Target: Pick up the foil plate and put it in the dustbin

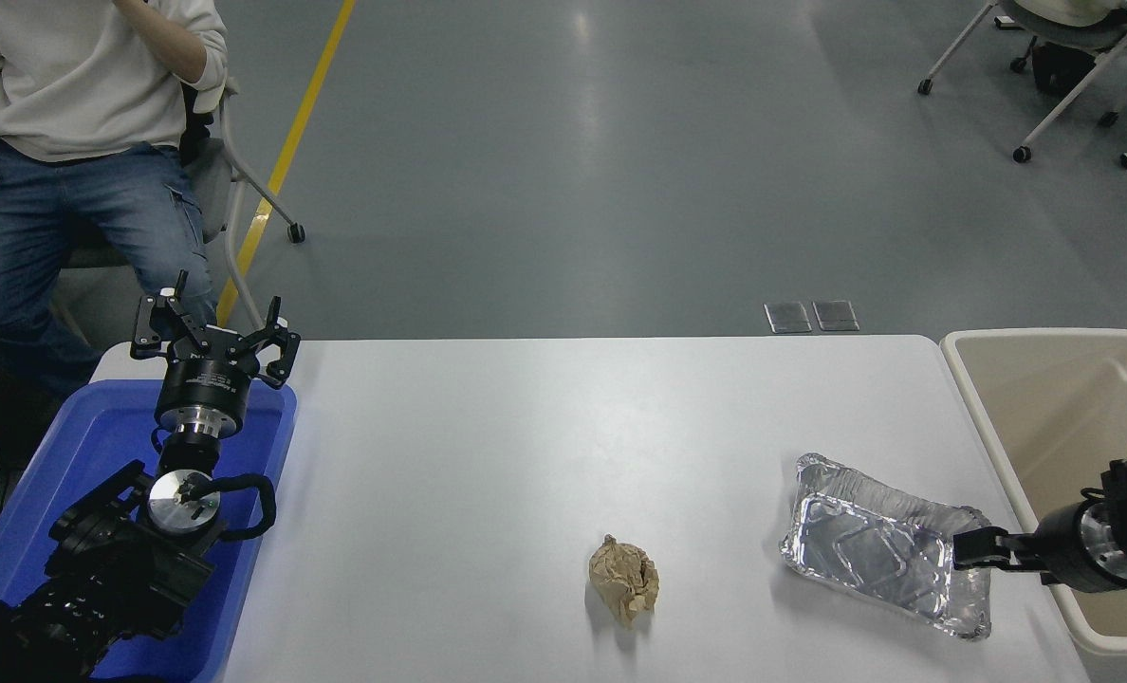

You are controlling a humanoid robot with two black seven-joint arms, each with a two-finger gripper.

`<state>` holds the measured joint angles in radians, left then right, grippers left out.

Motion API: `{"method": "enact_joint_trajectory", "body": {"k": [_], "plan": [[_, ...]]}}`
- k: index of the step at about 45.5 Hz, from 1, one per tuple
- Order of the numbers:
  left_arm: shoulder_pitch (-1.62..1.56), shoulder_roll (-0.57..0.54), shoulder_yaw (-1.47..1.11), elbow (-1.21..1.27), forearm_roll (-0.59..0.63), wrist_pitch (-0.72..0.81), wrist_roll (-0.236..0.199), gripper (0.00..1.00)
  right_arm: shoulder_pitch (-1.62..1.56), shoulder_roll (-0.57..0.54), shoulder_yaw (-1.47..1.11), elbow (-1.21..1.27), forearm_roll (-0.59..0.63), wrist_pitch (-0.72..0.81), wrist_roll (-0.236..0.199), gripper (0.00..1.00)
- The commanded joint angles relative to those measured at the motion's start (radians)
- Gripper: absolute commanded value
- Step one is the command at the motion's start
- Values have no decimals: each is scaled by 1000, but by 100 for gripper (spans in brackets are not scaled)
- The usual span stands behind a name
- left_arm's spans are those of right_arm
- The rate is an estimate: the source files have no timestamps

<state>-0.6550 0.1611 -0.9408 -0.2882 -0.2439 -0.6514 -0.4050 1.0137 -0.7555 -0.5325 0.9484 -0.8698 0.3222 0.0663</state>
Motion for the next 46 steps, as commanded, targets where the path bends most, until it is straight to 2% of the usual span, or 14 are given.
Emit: {"method": "enact_joint_trajectory", "body": {"k": [1, 5, 17, 21, 26, 30, 46], "plan": [[0, 0, 0, 1, 0, 0, 0, 99, -14, 7, 3, -7, 11, -8, 1, 94], [0, 0, 0, 0, 0, 1, 0, 99, -18, 16, 15, -7, 12, -9, 3, 90], [0, 0, 0, 1, 0, 0, 0, 99, -26, 27, 23, -7, 12, -17, 4, 66], [0, 0, -1, 1, 0, 1, 0, 99, -27, 31, 25, -7, 12, -20, 3, 50], [0, 0, 0, 0, 0, 0, 0, 99, -29, 35, 23, -3, 11, -28, 4, 14], [0, 0, -1, 0, 0, 1, 0, 99, -33, 41, 23, -2, 6, -28, 4, 0], [0, 0, -1, 0, 0, 1, 0, 99, -33, 44, 25, 6, 11, -28, 3, 0]]}}
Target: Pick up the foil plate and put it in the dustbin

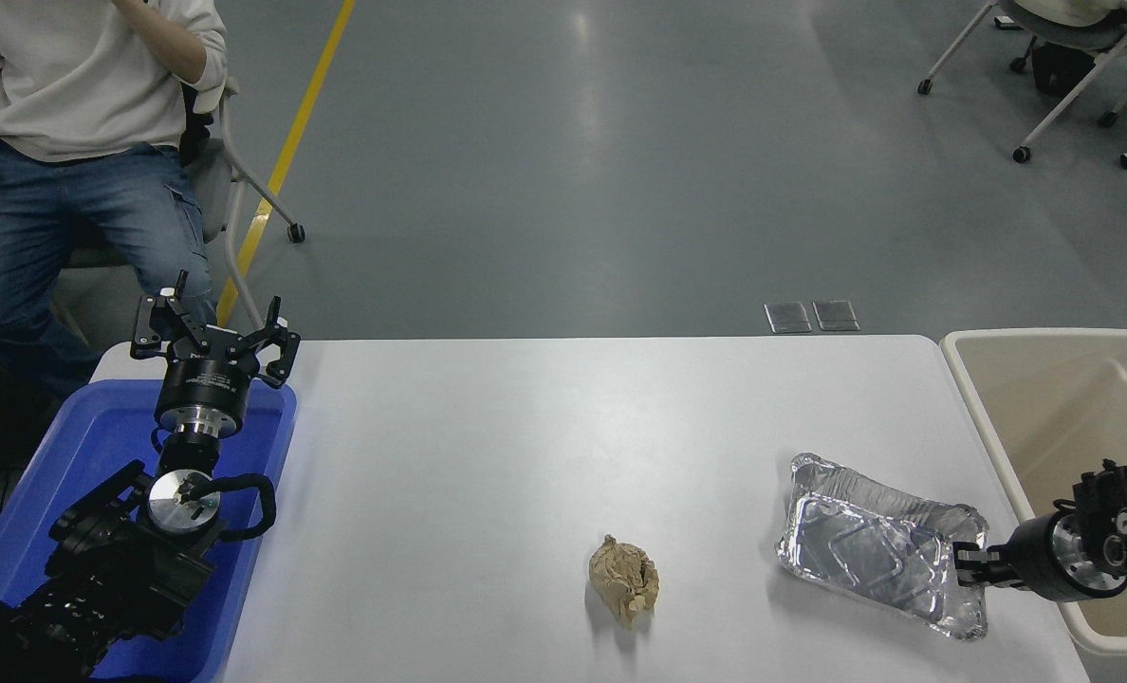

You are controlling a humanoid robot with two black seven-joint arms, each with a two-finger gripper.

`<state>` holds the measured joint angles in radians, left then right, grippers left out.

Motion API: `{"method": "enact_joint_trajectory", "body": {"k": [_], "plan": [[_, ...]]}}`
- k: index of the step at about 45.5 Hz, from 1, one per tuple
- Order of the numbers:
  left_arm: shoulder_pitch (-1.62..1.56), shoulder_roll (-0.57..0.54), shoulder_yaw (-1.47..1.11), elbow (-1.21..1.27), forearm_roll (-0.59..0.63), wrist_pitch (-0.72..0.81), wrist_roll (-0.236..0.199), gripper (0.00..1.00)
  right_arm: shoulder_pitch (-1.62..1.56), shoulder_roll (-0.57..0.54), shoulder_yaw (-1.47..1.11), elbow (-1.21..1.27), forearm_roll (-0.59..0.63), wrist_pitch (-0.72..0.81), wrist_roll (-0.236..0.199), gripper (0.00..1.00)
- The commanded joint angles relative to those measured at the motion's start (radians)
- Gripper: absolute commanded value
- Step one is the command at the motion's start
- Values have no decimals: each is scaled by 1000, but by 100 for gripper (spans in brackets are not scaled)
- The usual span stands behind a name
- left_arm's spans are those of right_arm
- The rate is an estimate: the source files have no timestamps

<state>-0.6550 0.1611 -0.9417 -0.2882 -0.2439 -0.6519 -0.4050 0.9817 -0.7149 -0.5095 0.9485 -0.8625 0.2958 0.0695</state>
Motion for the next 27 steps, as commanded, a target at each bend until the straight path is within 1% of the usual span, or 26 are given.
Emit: {"method": "enact_joint_trajectory", "body": {"k": [1, 11, 19, 27], "plan": [[0, 0, 0, 0, 0, 0, 0, 99, -1, 2, 2, 6, 4, -1, 1, 0], [0, 0, 0, 0, 0, 0, 0, 99, 25, -14, 2, 35, 5, 0, 1, 0], [0, 0, 0, 0, 0, 0, 0, 99, 94, -86, -1, 119, 5, 12, 0, 0], [0, 0, 0, 0, 2, -2, 0, 99, 215, -188, -35, 223, -6, 48, 0, 0]]}}
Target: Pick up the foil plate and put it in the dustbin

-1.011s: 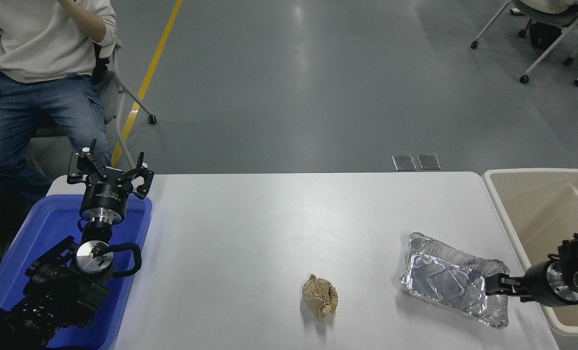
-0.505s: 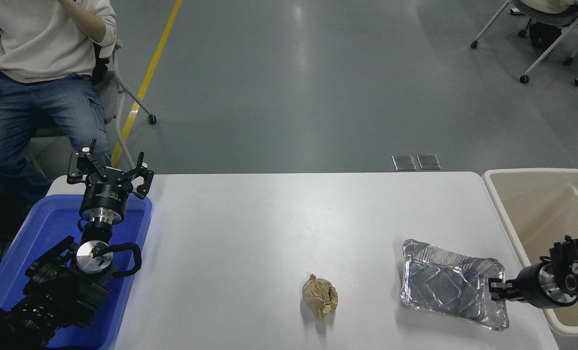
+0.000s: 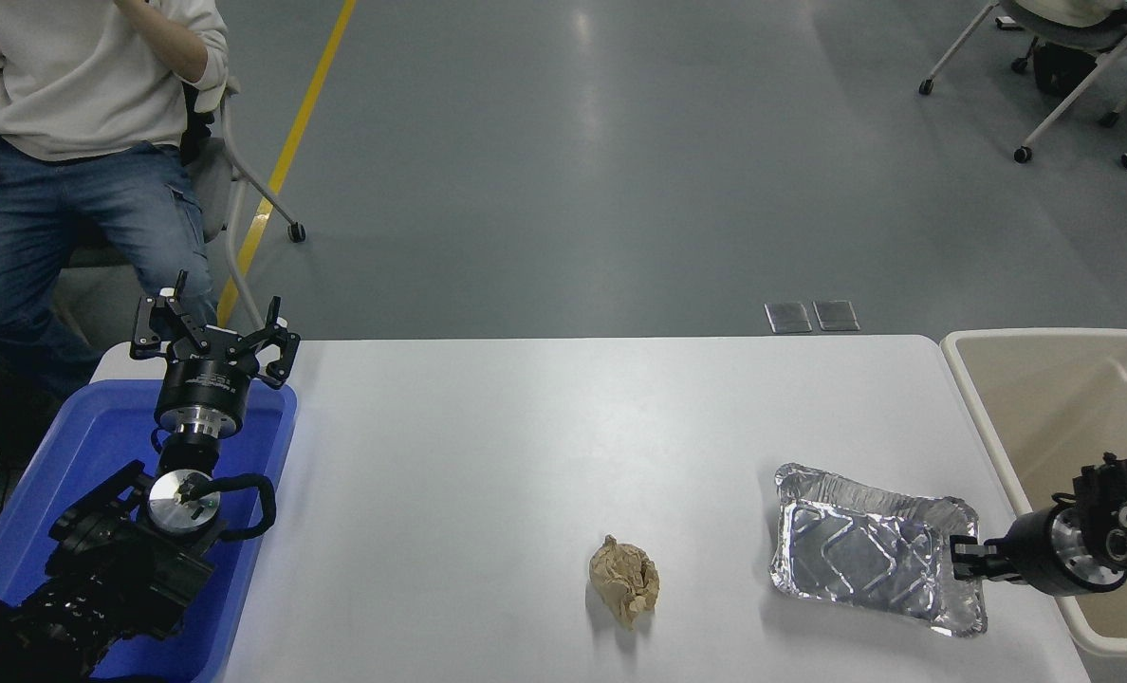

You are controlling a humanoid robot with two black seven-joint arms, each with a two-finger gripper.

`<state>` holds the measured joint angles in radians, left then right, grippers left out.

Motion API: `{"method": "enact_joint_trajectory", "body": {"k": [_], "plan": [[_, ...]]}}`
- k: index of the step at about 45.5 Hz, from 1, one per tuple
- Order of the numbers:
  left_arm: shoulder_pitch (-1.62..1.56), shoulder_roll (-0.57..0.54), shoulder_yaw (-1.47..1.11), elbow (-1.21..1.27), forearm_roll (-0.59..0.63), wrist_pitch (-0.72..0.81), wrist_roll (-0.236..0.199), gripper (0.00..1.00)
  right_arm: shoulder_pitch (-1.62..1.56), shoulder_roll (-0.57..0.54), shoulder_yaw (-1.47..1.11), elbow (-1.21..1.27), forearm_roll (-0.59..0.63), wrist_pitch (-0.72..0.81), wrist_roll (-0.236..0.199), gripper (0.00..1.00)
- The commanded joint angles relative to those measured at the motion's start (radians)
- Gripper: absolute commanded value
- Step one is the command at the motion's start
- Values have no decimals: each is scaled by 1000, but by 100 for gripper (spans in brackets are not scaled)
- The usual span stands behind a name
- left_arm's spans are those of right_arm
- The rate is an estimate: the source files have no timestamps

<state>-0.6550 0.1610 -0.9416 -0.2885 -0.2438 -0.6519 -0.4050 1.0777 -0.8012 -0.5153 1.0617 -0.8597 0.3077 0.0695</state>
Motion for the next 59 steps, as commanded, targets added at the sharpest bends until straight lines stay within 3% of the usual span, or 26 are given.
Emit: {"method": "enact_joint_trajectory", "body": {"k": [1, 20, 29, 45, 59], "plan": [[0, 0, 0, 0, 0, -2, 0, 99, 135, -115, -37, 122, -9, 45, 0, 0], [0, 0, 0, 0, 1, -3, 2, 99, 602, -268, -336, 323, -21, 188, 0, 0], [0, 0, 0, 0, 1, -3, 0, 99, 919, -265, -557, 359, -19, 297, 1, 0], [0, 0, 0, 0, 1, -3, 2, 99, 1191, -224, -689, 379, -19, 473, 0, 0], [0, 0, 0, 0, 1, -3, 2, 99, 1275, -213, -724, 362, -10, 478, -4, 0]]}}
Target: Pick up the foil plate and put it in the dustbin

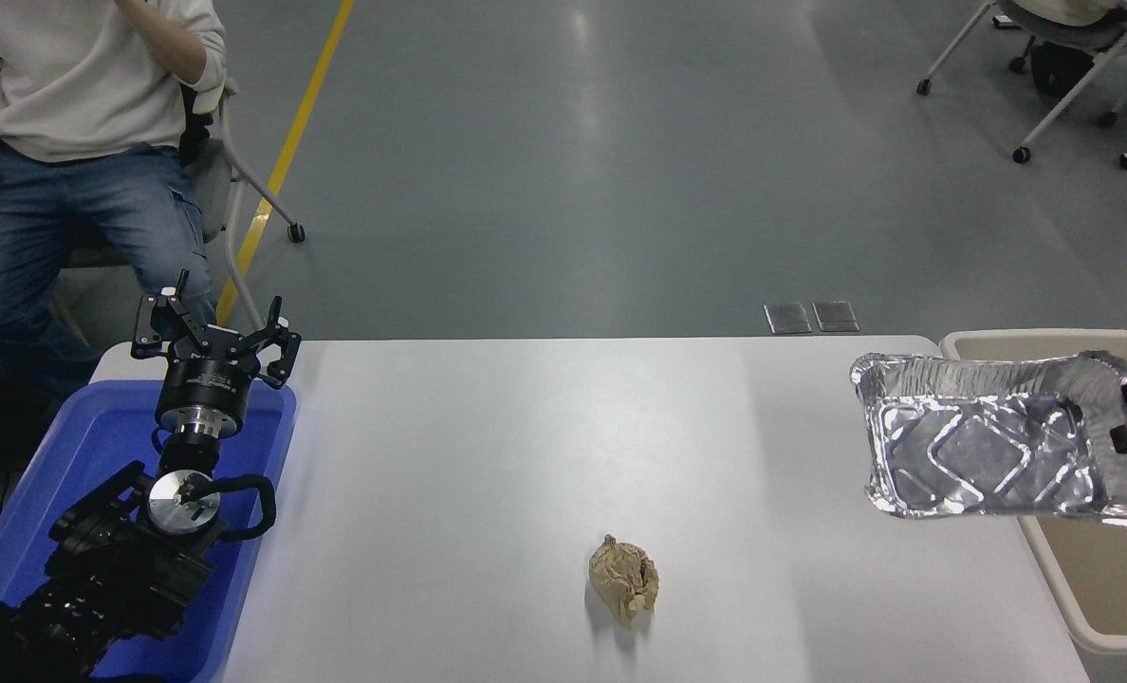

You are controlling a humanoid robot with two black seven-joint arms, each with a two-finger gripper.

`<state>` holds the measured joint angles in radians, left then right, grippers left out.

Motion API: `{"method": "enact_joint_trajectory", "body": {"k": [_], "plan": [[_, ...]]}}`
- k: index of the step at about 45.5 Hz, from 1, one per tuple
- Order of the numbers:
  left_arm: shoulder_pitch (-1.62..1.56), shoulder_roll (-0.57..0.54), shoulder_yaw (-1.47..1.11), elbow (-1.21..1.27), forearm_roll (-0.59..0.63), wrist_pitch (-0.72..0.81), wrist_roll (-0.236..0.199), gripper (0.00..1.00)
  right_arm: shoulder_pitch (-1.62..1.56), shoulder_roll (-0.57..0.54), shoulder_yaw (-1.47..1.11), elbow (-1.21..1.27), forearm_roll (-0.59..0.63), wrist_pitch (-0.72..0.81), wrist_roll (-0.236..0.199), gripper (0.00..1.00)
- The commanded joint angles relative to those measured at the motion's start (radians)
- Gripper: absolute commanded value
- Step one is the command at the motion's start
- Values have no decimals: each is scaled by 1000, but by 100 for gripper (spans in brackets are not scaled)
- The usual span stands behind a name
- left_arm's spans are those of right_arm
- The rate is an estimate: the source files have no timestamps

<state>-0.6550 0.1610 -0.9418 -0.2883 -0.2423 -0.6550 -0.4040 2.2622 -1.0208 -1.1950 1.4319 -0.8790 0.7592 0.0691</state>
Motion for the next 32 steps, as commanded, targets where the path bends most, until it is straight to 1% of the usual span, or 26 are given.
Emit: {"method": "enact_joint_trajectory", "body": {"k": [1, 8, 11, 20, 26, 32], "plan": [[0, 0, 0, 0, 0, 0, 1, 99, 92, 5, -44, -14, 12, 26, -5, 0], [0, 0, 0, 0, 0, 0, 1, 99, 94, -2, -35, -108, 21, 25, -9, 0], [0, 0, 0, 0, 0, 0, 1, 99, 82, -4, -32, -172, 43, 11, -9, 0], [0, 0, 0, 0, 0, 0, 1, 99, 1, -4, -28, -375, 178, -60, -9, 0], [0, 0, 0, 0, 0, 0, -1, 99, -98, -4, -20, -496, 287, -153, -9, 0], [0, 0, 0, 0, 0, 0, 1, 99, -211, -8, 0, -582, 400, -277, -11, 0]]}}
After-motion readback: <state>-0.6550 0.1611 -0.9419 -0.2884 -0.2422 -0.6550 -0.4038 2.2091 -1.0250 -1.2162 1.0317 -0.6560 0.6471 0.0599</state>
